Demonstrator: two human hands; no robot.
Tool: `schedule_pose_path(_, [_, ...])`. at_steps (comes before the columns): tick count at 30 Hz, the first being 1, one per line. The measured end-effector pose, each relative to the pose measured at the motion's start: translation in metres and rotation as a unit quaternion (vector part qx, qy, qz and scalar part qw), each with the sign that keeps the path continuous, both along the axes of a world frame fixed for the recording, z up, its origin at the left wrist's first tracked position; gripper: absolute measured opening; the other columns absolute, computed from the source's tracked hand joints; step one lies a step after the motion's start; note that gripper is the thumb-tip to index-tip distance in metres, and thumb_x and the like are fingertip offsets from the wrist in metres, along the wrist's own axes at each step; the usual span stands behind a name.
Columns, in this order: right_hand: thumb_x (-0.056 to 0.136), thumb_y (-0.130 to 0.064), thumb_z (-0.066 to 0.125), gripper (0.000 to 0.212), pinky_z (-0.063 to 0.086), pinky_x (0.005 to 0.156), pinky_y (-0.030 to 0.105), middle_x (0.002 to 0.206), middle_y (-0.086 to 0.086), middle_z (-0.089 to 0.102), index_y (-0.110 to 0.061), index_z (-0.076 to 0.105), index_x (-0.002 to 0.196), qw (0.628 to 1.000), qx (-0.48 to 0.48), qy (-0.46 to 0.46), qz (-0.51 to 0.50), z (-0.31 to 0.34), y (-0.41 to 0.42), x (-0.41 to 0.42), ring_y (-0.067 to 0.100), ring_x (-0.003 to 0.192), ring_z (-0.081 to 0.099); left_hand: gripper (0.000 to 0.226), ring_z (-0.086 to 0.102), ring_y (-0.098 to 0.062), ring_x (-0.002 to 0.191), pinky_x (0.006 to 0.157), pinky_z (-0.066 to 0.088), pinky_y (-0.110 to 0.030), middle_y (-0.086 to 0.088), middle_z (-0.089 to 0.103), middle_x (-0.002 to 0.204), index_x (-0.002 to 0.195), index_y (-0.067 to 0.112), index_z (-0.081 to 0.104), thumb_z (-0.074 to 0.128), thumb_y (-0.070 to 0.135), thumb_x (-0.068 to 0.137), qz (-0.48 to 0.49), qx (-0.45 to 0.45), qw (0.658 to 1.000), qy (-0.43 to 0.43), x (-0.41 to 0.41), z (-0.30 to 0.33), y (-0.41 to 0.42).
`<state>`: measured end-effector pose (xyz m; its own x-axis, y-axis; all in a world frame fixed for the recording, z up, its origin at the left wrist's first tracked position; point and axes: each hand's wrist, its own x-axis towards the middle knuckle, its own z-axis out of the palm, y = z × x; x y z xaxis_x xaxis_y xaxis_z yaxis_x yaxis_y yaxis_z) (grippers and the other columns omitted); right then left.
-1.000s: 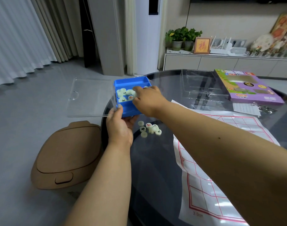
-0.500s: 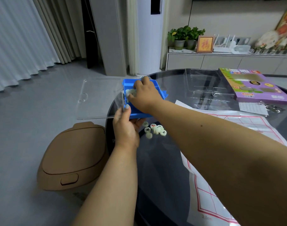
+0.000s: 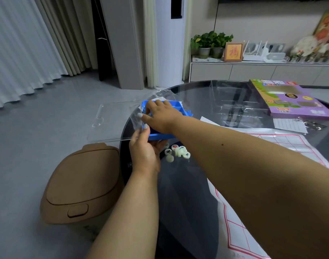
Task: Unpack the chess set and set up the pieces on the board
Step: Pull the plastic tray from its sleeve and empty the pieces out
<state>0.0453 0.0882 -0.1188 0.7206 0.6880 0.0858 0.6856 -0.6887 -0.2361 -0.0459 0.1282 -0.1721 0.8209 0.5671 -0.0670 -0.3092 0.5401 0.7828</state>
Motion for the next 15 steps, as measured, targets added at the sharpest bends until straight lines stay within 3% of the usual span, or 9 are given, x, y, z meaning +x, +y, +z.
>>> schedule_pose_path(8, [0.097, -0.050, 0.029, 0.057, 0.025, 0.104, 0.038, 0.128, 0.014, 0.044, -0.004, 0.040, 0.129, 1.000, -0.010, 0.011, -0.019, -0.007, 0.004, 0.009, 0.030, 0.118, 0.037, 0.024, 0.066, -0.026, 0.079, 0.069, 0.057, -0.037, -0.016, 0.065, 0.092, 0.110, 0.000, 0.059, 0.044, 0.016, 0.100, 0.009, -0.007, 1.000, 0.002, 0.002, -0.001, -0.002])
schedule_pose_path(12, [0.096, -0.052, 0.033, 0.047, 0.030, 0.091, 0.038, 0.125, 0.014, 0.051, -0.009, 0.044, 0.114, 1.000, 0.006, 0.025, -0.016, -0.005, 0.000, 0.013, 0.032, 0.114, 0.041, 0.023, 0.069, -0.024, 0.075, 0.065, 0.059, -0.035, -0.015, 0.067, 0.088, 0.107, 0.002, 0.060, 0.043, 0.016, 0.100, 0.006, -0.024, 1.000, -0.002, 0.001, 0.001, -0.003])
schedule_pose_path(15, [0.096, -0.048, 0.037, 0.034, 0.030, 0.079, 0.033, 0.118, 0.013, 0.054, -0.015, 0.041, 0.098, 1.000, -0.002, 0.024, 0.001, -0.002, -0.008, 0.017, 0.031, 0.109, 0.048, 0.027, 0.069, -0.025, 0.075, 0.065, 0.058, -0.038, -0.016, 0.067, 0.089, 0.118, -0.003, 0.056, 0.043, 0.013, 0.099, 0.015, -0.048, 0.999, -0.004, 0.001, 0.002, -0.003])
